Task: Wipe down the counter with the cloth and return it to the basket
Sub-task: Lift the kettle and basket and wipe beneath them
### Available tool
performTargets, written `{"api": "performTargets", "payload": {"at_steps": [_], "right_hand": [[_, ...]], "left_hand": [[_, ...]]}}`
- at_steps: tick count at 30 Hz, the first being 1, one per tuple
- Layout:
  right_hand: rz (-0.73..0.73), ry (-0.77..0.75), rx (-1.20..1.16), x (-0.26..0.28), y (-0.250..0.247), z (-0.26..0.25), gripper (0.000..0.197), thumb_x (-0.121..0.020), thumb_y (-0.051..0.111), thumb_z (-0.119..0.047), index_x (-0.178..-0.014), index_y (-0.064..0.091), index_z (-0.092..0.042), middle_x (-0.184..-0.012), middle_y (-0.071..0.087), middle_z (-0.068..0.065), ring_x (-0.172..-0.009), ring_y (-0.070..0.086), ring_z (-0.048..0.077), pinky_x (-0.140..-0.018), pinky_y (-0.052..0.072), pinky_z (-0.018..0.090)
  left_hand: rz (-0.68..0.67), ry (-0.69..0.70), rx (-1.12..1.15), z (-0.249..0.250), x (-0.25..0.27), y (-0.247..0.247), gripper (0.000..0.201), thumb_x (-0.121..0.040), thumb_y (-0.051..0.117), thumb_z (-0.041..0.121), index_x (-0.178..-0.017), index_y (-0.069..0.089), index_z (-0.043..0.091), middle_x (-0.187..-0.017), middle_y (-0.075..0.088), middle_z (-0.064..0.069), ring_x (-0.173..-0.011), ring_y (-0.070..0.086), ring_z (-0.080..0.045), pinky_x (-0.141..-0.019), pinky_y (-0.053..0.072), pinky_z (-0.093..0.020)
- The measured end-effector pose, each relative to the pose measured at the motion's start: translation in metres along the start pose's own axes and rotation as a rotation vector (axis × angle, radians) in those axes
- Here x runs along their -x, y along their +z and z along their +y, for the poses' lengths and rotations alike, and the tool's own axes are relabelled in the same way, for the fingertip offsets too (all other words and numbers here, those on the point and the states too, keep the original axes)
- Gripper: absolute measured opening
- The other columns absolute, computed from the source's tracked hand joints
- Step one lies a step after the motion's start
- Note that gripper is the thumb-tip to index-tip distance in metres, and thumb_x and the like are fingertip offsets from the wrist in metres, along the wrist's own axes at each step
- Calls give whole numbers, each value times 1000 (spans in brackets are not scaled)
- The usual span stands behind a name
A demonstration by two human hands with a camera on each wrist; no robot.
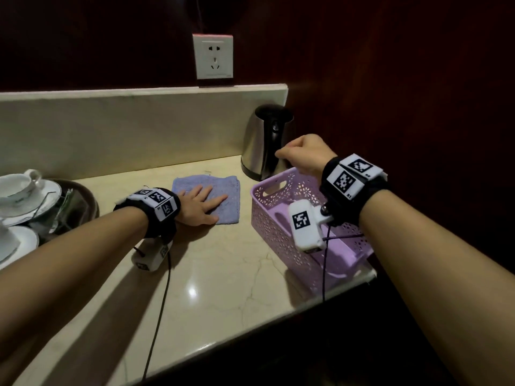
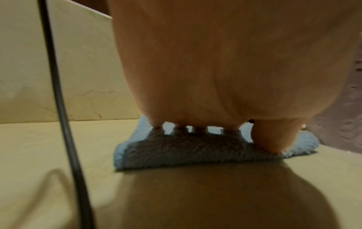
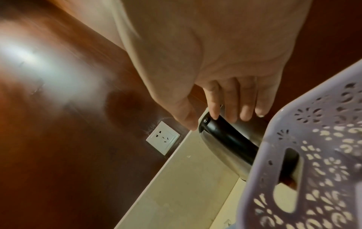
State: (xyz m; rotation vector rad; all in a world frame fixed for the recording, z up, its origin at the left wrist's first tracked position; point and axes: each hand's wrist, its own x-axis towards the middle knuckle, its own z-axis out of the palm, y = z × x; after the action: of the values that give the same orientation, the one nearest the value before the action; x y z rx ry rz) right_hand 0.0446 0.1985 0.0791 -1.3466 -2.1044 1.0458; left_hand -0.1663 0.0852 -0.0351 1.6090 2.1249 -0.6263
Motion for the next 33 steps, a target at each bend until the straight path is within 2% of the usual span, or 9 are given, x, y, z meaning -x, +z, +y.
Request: {"api": "performTargets", "payload": {"at_steps": [2, 4, 8, 13, 17, 22, 24, 29, 33], "right_hand": [[-101, 0, 43, 18, -2, 6, 27, -87, 67, -24, -93, 73, 2, -59, 56, -1, -46, 52, 8, -51, 40, 22], [-209, 2, 26, 39, -2, 14, 18, -88, 68, -21, -92, 74, -5, -62, 60, -4, -51, 55, 3, -50, 39, 16], [-294, 2, 40, 68, 2, 33, 26, -83, 74, -28, -92, 75, -4, -71, 59, 1, -72, 50, 16, -66, 39, 30], [-344, -42, 294, 101, 10, 47, 34, -81, 73, -38, -97, 73, -8, -86, 67, 3, -81, 63, 19, -71, 47, 27], [-341, -40, 514, 122, 22, 58, 24, -83, 70, -26, -99, 64, -8, -97, 69, 9, -87, 66, 27, -71, 50, 29], [-226, -91, 612, 139, 23, 72, 17, -94, 52, -19, -98, 64, -8, -96, 65, 14, -90, 63, 32, -72, 46, 32], [-203, -101, 612, 144, 24, 74, 13, -93, 53, -19, -92, 64, -12, -94, 66, 12, -83, 60, 30, -73, 48, 33], [-158, -97, 594, 148, 17, 68, 19, -91, 54, -15, -73, 53, -22, -84, 61, 6, -81, 61, 27, -66, 41, 30], [-13, -95, 647, 160, 8, 55, 29, -89, 54, -21, -61, 46, -25, -80, 63, 7, -78, 62, 30, -68, 48, 35]], "left_hand": [[-8, -15, 19, 5, 6, 3, 66, -99, 21, 60, -151, -16, 43, -161, -21, -3, -149, -16, -28, -118, -4, -52], [5, -31, 28, 10, 14, 9, 65, -99, 21, 60, -151, -16, 44, -162, -21, -3, -149, -16, -27, -118, -3, -51], [10, -47, 26, 25, 34, 24, 62, -100, 18, 58, -151, -15, 43, -162, -20, -2, -150, -15, -26, -119, -2, -50], [6, -31, 50, 43, 65, 44, 62, -101, 19, 57, -152, -14, 43, -162, -20, -2, -150, -15, -26, -120, -2, -49], [19, 16, 32, 52, 84, 53, 63, -101, 21, 56, -153, -12, 40, -162, -17, -5, -150, -13, -29, -120, 1, -49], [212, 118, 136, 33, 83, 52, 67, -94, 33, 65, -153, 19, 37, -158, 24, -5, -143, 27, -28, -116, 24, -46], [271, 106, 98, 27, 81, 56, 69, -93, 35, 66, -153, 19, 36, -152, 30, -4, -137, 34, -28, -112, 31, -44], [209, 68, 74, 32, 66, 74, 68, -97, 17, 64, -153, -12, 40, -163, -15, -7, -150, -12, -29, -120, 0, -51], [186, 113, 62, 29, 48, 65, 72, -94, 16, 70, -153, -13, 41, -162, -20, -7, -149, -16, -29, -120, -4, -50]]}}
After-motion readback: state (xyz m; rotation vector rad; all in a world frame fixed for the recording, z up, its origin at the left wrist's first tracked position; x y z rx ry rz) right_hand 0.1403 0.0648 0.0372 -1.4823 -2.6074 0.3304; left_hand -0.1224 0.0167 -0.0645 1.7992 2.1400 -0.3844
